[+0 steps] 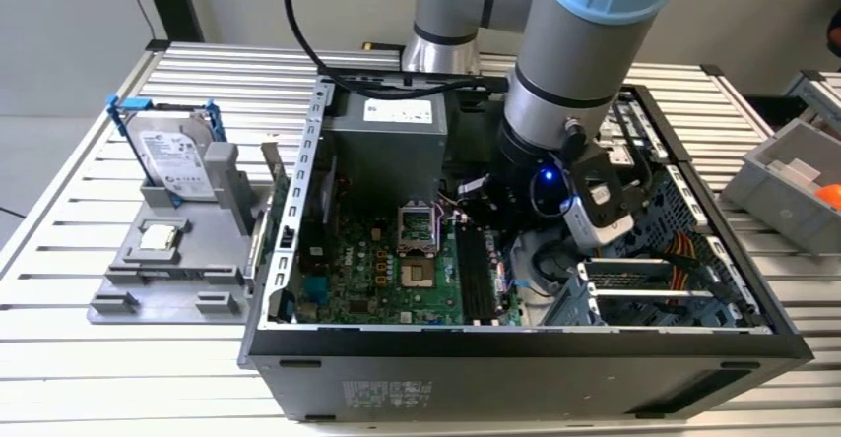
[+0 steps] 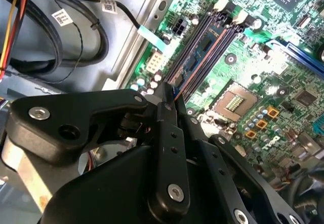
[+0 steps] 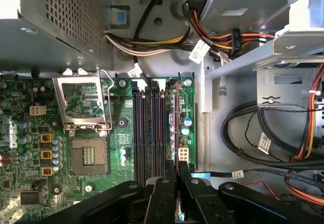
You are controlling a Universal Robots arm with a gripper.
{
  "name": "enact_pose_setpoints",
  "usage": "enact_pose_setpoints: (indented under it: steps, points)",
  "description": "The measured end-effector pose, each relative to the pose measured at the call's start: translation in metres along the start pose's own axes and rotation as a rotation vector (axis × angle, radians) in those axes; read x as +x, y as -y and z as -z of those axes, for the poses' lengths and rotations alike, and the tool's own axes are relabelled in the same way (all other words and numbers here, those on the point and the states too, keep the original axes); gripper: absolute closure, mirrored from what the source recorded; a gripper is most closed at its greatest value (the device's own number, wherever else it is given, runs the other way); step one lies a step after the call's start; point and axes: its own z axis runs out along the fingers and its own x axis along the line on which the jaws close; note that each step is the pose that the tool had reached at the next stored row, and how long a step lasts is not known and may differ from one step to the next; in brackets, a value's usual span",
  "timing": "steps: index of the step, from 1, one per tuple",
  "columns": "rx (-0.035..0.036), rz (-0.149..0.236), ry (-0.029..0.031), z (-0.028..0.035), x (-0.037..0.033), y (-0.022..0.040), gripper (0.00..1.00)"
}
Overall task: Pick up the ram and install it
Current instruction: 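Insert the ram into the slot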
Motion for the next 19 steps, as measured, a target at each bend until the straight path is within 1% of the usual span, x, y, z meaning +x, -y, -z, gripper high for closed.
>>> enact_pose_setpoints:
  steps: [2, 8, 10, 13, 15, 19]
  points:
    - [0.0060, 0.000, 0.0003, -0.0011, 0.0001, 0.0000, 1.00]
    - [0.0301, 0.001, 0.0014, -0.0069, 0.0014, 0.0003, 1.00]
    - [0.0368, 0.001, 0.0019, -0.0081, 0.0029, 0.0003, 1.00]
    - [0.0423, 0.001, 0.0021, -0.0100, 0.0054, 0.0005, 1.00]
    - [0.0451, 0.001, 0.0022, -0.0127, 0.0061, 0.0006, 1.00]
    - [0.0485, 0.001, 0.0024, -0.0182, 0.0070, 0.0007, 1.00]
